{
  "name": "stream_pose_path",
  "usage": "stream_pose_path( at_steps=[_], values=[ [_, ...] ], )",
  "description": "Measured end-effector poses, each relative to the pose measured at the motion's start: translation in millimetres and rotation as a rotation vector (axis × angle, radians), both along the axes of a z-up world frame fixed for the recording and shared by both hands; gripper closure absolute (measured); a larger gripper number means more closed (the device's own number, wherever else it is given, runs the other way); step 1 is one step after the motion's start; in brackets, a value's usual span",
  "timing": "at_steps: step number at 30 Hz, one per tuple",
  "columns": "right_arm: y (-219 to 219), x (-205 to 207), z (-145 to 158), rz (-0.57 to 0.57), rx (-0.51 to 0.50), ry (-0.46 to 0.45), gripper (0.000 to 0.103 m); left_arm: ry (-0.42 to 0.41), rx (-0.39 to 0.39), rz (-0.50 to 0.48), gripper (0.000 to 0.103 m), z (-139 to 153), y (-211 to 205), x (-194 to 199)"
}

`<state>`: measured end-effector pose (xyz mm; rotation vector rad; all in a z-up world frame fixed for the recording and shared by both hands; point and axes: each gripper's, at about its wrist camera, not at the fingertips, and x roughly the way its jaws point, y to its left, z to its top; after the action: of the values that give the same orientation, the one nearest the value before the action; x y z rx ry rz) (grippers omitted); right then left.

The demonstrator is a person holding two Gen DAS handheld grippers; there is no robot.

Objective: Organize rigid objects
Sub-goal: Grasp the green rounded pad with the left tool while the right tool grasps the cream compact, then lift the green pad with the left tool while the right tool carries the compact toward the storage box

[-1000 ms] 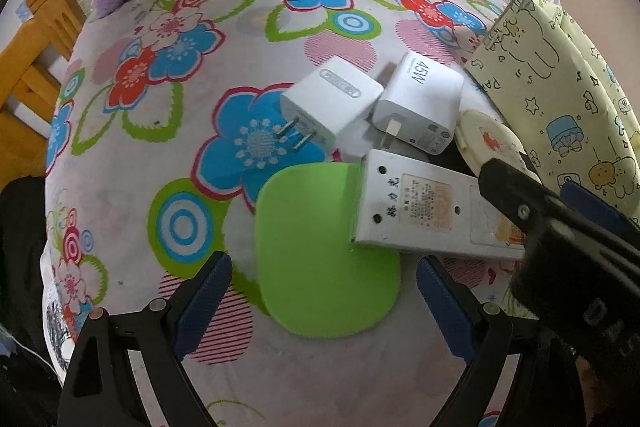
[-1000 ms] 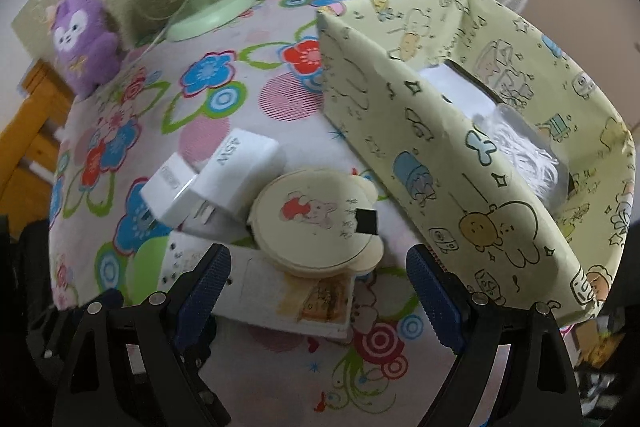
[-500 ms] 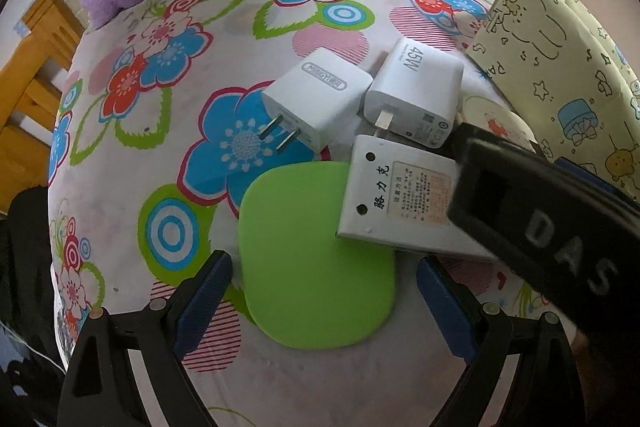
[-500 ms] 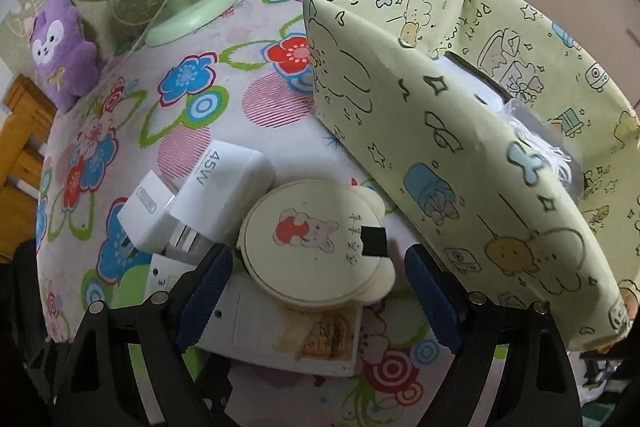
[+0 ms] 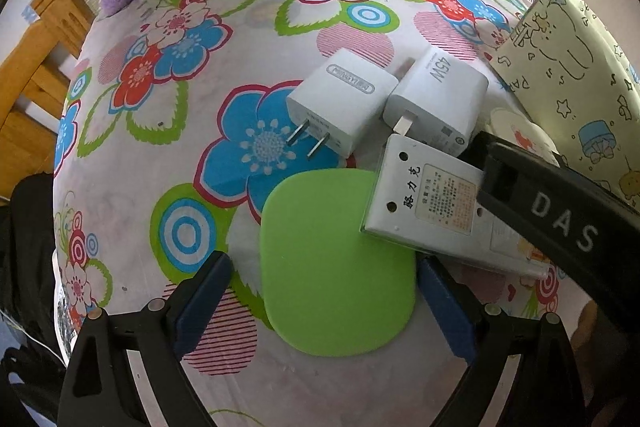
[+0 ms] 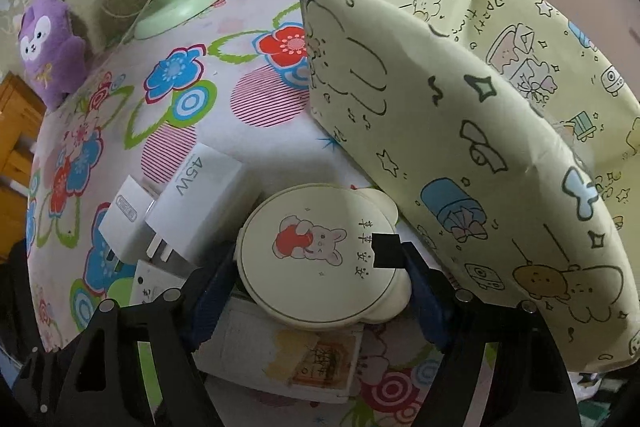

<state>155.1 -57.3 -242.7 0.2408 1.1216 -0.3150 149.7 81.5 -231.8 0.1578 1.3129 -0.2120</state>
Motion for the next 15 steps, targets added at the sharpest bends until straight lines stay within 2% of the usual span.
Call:
stream_pose_path(
  at_steps=[4,6,7,15],
  values=[
    [-1.7,-3.9,3.8,-0.002,-0.008,0.004,0.022,-0.013,-0.006,-0.026,0.014,3.1,-1.5,1.1],
    [-1.3,-6.4,5.5,0.001,-0.013,0.001,0.022,-0.024,-0.011,-0.047,0.023,5.7,-3.6,-1.6],
    [-1.3,-7.0,6.1,0.001,-0.015,0.000,0.022,-0.030,-0.012,-0.060,0.025,7.0,-5.4,-2.5],
    [-0.7,-16.2,11.9,0.001,-0.026,-0.006,0.022,-0.021,-0.014,-0.057,0.025,7.7,-7.7,-7.9]
  ],
)
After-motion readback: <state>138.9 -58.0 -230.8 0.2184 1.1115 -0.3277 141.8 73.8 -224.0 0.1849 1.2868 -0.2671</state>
